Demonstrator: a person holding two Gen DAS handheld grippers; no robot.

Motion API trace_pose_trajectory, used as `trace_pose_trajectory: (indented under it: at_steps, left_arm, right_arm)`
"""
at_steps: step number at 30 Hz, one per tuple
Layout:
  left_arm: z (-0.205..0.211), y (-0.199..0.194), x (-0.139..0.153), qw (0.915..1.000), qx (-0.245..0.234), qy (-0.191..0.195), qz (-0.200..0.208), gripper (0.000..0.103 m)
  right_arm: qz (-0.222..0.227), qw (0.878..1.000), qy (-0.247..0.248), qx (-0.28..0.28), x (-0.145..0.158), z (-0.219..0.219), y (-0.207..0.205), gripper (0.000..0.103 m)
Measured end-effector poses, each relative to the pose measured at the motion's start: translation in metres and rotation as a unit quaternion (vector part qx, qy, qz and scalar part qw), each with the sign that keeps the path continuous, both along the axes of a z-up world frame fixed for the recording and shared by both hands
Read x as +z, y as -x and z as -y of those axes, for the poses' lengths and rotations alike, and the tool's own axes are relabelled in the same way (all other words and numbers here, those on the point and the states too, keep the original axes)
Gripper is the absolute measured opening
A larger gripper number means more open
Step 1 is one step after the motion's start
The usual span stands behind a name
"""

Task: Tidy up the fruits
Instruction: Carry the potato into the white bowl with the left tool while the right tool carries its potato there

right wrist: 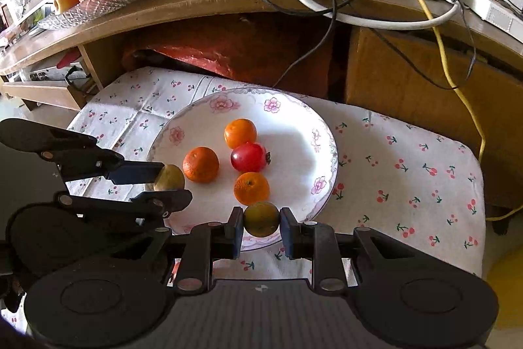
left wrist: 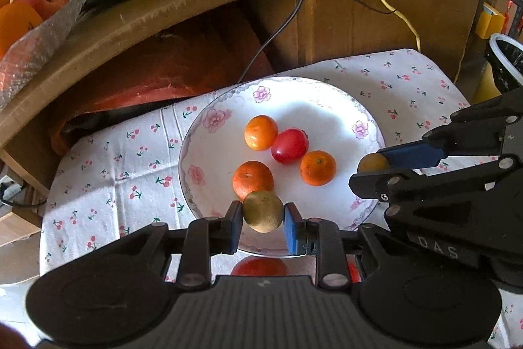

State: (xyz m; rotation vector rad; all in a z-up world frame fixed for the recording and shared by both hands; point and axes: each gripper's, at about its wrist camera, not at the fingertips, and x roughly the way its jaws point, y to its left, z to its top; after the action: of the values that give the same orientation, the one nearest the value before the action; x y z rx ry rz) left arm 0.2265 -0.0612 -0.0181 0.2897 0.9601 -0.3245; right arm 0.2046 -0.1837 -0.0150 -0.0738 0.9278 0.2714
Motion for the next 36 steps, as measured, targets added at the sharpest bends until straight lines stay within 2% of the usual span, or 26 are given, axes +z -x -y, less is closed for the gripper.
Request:
trace_pose_trajectory:
  at_steps: [16, 36]
  left_arm:
    - [-0.003, -0.016, -0.016, 0.9996, 0.012, 0.009, -0.023, 0.035]
    - [-0.004, -0.016, -0.010, 0.9995, 0.018, 0.020, -0.013, 0.036]
  right_arm:
    - [-0.012, 1.000, 0.004, 0.004, -0.016, -0.003, -0.016, 0.022]
    - [0.001, 1.000, -0.021, -0.012, -0.010, 0.003, -0.015, 0.026]
